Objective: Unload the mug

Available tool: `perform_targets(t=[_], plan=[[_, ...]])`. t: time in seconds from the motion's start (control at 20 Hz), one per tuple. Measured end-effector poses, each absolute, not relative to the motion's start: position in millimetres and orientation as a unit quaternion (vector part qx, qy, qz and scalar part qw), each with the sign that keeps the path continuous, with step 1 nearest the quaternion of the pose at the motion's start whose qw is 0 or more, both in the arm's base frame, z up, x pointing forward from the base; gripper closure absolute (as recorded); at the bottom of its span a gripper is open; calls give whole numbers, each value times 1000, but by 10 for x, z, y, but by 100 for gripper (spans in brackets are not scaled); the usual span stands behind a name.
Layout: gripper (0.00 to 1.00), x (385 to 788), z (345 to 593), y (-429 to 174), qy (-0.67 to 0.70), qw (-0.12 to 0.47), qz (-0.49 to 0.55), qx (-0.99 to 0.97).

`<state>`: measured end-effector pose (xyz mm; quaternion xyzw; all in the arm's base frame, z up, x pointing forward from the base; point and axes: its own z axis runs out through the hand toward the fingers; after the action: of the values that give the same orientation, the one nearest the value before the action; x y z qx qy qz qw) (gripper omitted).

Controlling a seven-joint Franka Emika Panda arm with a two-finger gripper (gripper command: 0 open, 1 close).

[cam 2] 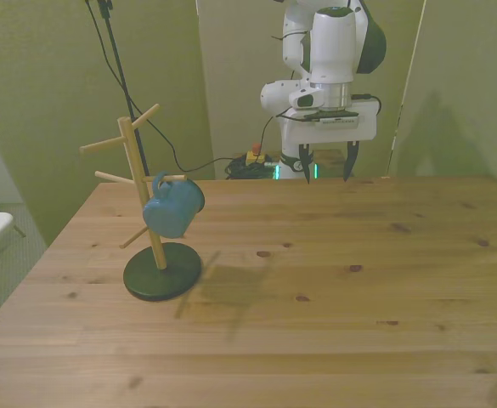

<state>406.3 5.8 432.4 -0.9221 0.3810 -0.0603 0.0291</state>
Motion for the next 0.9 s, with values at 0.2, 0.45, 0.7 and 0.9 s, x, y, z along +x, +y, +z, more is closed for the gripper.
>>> perform_targets(t=[0.2, 0.45, 0.7, 0.9], plan=[[0, 4079, 4316, 37, 383, 31, -63, -921], [0, 4135, 4357, -121, 396, 44, -99, -912], [0, 4159, 4412, -549, 434, 62, -175, -881], [0, 4145, 4443, -786, 465, 73, -227, -853]])
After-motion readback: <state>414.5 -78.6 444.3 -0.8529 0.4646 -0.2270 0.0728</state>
